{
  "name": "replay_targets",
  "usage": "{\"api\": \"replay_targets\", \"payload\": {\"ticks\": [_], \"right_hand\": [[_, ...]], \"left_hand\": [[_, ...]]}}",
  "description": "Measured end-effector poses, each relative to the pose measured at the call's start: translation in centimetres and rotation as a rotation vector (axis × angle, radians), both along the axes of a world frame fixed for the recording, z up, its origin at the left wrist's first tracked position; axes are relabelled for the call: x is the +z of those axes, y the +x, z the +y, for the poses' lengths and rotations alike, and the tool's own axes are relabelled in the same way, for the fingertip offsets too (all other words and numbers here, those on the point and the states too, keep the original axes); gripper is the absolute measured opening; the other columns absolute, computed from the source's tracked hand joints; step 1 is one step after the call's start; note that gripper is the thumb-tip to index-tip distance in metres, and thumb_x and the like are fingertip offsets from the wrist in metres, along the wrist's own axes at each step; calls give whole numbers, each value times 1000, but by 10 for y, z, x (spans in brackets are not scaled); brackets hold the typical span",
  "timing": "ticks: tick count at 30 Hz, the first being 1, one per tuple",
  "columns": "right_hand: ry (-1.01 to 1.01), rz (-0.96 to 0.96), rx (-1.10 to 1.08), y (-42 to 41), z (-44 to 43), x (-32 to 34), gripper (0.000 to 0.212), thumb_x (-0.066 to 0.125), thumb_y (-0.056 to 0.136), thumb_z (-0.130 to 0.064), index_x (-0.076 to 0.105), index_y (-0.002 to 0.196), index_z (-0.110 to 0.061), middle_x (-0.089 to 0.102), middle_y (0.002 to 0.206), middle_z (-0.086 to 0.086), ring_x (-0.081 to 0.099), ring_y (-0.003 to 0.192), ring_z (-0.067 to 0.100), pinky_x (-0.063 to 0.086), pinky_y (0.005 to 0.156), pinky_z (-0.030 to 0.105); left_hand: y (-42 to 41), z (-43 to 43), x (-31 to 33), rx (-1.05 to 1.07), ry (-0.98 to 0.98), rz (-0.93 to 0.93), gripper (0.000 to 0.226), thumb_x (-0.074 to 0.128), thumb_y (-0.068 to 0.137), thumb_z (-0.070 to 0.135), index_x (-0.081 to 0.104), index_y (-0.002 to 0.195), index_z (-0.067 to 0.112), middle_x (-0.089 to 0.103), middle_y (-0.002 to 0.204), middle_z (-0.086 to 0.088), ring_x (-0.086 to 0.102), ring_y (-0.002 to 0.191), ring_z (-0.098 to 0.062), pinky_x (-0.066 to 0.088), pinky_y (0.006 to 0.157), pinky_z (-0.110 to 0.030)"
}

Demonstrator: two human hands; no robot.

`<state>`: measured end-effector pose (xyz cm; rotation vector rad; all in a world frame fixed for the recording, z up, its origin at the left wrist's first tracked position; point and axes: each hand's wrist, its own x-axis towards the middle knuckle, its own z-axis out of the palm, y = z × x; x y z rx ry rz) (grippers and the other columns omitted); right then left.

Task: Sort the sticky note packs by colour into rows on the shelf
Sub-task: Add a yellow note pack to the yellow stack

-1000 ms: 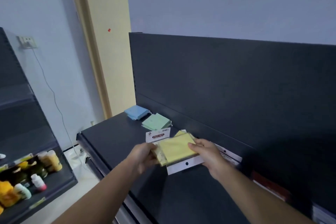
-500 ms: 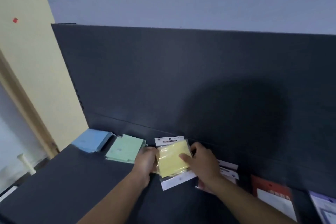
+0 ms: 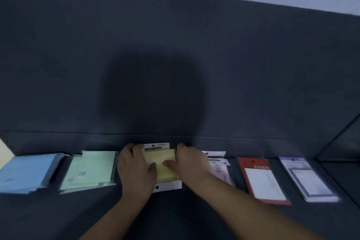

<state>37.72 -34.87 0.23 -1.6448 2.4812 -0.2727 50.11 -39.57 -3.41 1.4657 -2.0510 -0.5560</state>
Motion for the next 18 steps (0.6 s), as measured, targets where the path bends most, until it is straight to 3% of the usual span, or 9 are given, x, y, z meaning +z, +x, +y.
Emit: {"api": "replay_targets", "payload": {"ticks": [2,4,7,10,13,18], "right_hand": [[-41,-37,-24,-5,14,2,36,54,86,-48,50,95,-14,65,103,11,61,97,29,41,69,32],[-99,-87,-45,-17,32,5,28,55,87,-42,52,92,-15,65,101,10,60,97,29,44,74,34],[-144,-99,-76,-48,69,12,23,55,88,-34,53,97,-13,65,103,11,59,97,30,44,75,33],[-158,-47,-136,-88,118,20,25,55,89,-31,55,105,-12,63,108,11,58,100,29,43,78,32],[-138,27,-236,-133,182,26,25,52,89,-27,55,109,-11,60,115,10,56,106,29,43,83,33],[-120,102,-383,-205,309,38,33,49,92,-28,52,122,-13,56,126,6,54,112,26,44,87,32]], "left_hand": [[-6,2,0,-32,-107,-17,65,84,50,0,58,109,-2,49,117,-28,44,109,-45,39,91,-54],[-17,10,8,-68,-217,19,64,83,50,1,57,109,-1,44,124,-26,37,116,-42,34,97,-55],[-44,28,20,-253,-349,101,49,71,65,13,54,109,2,47,121,-20,42,114,-38,33,97,-47],[-84,61,29,-540,-302,84,44,47,71,31,57,107,8,60,104,-9,57,95,-31,35,87,-32],[-124,107,31,-726,-255,68,39,56,70,27,60,106,13,63,97,-1,60,88,-25,41,80,-33],[-193,195,45,-882,-454,18,35,64,63,31,58,96,19,61,84,7,54,79,-13,34,78,-25]]}}
